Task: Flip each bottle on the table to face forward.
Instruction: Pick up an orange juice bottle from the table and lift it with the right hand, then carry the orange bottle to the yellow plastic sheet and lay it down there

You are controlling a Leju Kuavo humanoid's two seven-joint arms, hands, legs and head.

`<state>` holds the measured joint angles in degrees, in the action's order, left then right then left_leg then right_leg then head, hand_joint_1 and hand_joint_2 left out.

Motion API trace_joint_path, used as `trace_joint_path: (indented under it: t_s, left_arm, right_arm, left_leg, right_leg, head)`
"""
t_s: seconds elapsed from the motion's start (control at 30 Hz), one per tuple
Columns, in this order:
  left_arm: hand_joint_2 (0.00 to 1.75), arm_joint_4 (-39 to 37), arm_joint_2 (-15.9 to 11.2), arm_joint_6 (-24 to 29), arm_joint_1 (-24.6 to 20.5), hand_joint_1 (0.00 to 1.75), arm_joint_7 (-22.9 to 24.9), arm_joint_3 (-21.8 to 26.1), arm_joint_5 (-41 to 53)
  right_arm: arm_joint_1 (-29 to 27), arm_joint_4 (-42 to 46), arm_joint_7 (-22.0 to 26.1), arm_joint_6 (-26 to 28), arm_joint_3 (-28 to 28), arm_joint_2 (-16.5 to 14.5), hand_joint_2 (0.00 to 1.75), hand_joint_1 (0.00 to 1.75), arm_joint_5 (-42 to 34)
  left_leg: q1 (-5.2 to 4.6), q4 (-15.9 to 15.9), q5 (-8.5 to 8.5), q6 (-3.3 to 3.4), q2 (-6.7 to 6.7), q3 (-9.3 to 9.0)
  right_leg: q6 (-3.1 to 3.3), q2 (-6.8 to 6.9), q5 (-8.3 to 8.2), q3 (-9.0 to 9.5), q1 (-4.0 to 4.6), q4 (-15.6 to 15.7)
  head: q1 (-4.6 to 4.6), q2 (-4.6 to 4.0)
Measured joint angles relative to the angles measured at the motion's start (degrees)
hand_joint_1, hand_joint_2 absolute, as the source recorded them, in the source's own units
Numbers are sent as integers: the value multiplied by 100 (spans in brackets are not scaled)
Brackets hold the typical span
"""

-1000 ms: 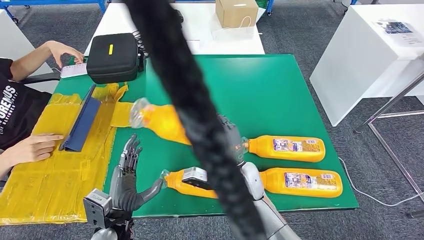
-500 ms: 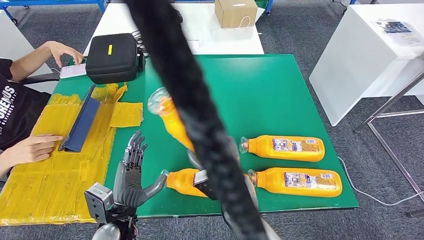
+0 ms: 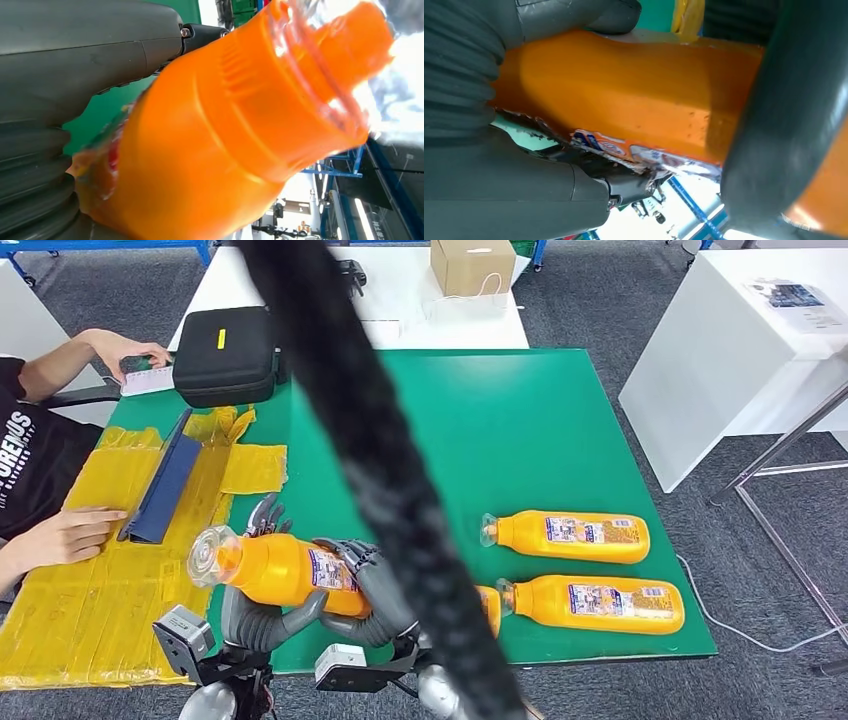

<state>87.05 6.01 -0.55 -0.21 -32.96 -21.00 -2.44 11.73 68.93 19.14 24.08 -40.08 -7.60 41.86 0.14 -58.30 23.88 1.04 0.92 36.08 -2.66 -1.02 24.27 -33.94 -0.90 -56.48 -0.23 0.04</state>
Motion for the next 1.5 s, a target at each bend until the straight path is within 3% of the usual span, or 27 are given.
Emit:
trace_joint_path:
  t_s: [0.4,0.53,0.8,1.07,1.1,1.2,1.23,1.37,1.5]
  left_arm:
    - [175,-1,-19,-29,3,3,0,0,-39]
    - [175,-1,-25,-32,8,175,1,0,-53]
    - [175,-1,-25,-3,6,175,-12,4,-175]
    - [175,73,20,377,-4,175,-139,1,-185]
    - [175,95,33,435,-3,175,-156,-1,-184]
    - [175,169,64,628,0,175,-222,-20,-116]
    - [175,199,72,723,0,175,-258,-30,-47]
    - [175,407,34,1418,-62,175,-311,42,470]
    - [175,620,-213,2061,-287,175,12,376,1584]
  right_arm:
    - [117,-121,-17,129,-153,48,175,175,146]
    - [139,-151,-19,142,-183,50,175,175,155]
    - [155,-150,-31,226,-212,71,175,175,110]
    - [88,-11,10,352,-205,80,175,175,-211]
    - [82,14,15,375,-203,80,175,145,-245]
    - [52,108,40,464,-165,78,175,14,-387]
    - [34,147,52,493,-140,76,175,0,-437]
    - [-156,448,133,780,53,81,175,0,-601]
    - [-442,1047,104,1159,389,131,175,0,-395]
  left_leg:
    - [1,0,0,0,-1,0]
    - [0,0,0,0,-1,0]
    - [0,0,0,0,-1,0]
    - [0,0,0,0,-3,0]
    - [0,0,0,0,-3,0]
    - [0,0,0,0,-3,0]
    - [0,0,0,0,-3,0]
    - [0,0,0,0,0,0]
    - [2,0,-1,0,-1,-1]
  right_leg:
    - [0,0,0,-2,1,0]
    - [0,0,0,-3,1,0]
    - [0,-1,0,-2,0,0]
    - [0,-1,0,-4,1,0]
    - [0,-1,0,-4,0,0]
    - [0,-1,0,-3,0,0]
    - [0,-1,0,-3,0,0]
    - [0,0,0,-2,1,0]
    - [0,0,0,-1,3,-1]
  head:
    - [1,0]
    - [0,0]
    - [1,0]
    - [1,0]
    - [1,0]
    - [1,0]
    - [1,0]
    - [1,0]
    - [-1,0]
